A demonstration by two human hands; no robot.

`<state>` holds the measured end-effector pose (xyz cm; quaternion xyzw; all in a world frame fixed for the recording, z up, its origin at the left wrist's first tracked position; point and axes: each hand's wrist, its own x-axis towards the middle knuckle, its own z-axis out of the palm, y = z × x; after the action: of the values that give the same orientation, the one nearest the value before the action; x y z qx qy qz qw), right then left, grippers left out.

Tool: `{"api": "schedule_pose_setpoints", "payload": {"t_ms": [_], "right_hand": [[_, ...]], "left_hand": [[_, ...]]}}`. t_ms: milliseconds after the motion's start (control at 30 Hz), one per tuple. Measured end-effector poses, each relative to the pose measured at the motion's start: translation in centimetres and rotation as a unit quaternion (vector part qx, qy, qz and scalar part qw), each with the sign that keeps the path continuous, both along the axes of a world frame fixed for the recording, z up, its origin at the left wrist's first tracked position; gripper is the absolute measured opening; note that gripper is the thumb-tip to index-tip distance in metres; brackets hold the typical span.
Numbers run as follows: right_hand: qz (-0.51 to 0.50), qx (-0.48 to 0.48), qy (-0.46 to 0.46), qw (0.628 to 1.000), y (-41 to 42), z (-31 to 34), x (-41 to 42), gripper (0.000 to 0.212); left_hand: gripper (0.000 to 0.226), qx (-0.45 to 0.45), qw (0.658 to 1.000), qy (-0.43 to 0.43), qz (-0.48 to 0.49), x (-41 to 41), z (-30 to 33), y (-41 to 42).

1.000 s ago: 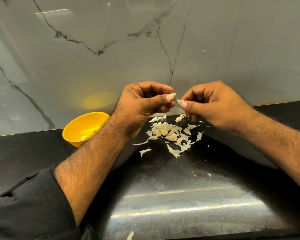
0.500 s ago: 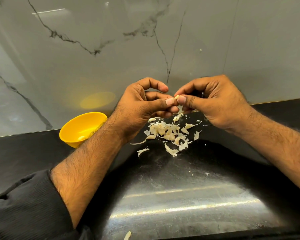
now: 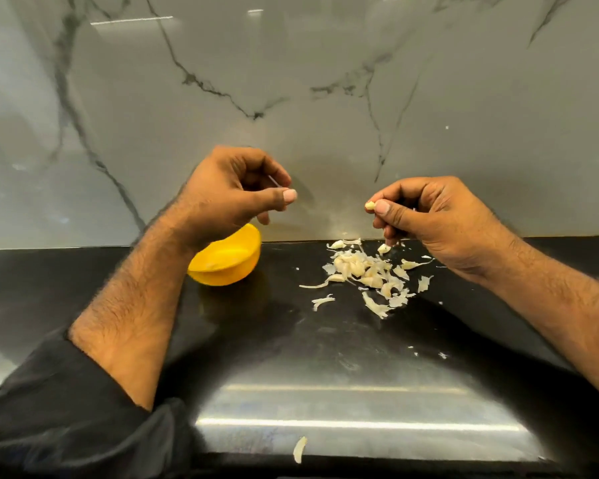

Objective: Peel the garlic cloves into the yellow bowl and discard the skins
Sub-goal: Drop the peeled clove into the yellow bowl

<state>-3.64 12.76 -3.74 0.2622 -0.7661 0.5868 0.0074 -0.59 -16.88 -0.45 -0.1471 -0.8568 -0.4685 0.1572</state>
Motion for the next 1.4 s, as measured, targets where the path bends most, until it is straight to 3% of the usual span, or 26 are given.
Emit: {"api": "schedule_pose_setpoints", "payload": {"t_ms": [233,333,467,667,767,867,1100,1267,1400], "right_hand": [[0.052,0.144,0.057,0.987,-9.4,1.0,0.2,0.008],[0.057,0.242,0.113,0.962,-13.7,1.3,0.3,0.009],[0.040,0.303,0.111,0.946,-15.7,1.4,-0.1,0.011],[0.061,0.226,0.041,0.971,-10.1,3.0,-0.4,0.026],[0.037,0.211,0.024,0.976,-4.5,3.6,-0.6,0.016],[0.014,0.204,0.005,0.979,0.7,3.3,-1.0,0.011],[-0.030,0.305,0.063,0.950,4.7,0.7,-2.4,0.010],[0.017,0.332,0.079,0.940,5.3,-0.4,-3.0,0.008],[0.032,0.387,0.097,0.916,5.2,-0.6,-3.0,0.011]], "left_hand": [[0.020,-0.045,0.992,0.012,0.114,1.8,-0.5,-8.1],[0.017,-0.073,0.983,0.014,0.169,1.8,-1.4,-9.3],[0.017,-0.069,0.980,0.020,0.185,1.4,-1.8,-9.2],[0.016,-0.076,0.985,0.044,0.149,1.5,-1.8,-6.6],[0.013,-0.097,0.985,0.071,0.125,1.6,-2.0,-4.0],[0.013,-0.123,0.990,0.043,0.053,1.2,-2.1,0.3],[0.020,-0.254,0.967,-0.015,0.019,-2.2,-2.5,8.6],[0.019,-0.239,0.970,0.018,0.034,-3.0,-3.6,9.3],[0.017,-0.159,0.986,0.048,0.015,-2.7,-3.7,8.7]]}}
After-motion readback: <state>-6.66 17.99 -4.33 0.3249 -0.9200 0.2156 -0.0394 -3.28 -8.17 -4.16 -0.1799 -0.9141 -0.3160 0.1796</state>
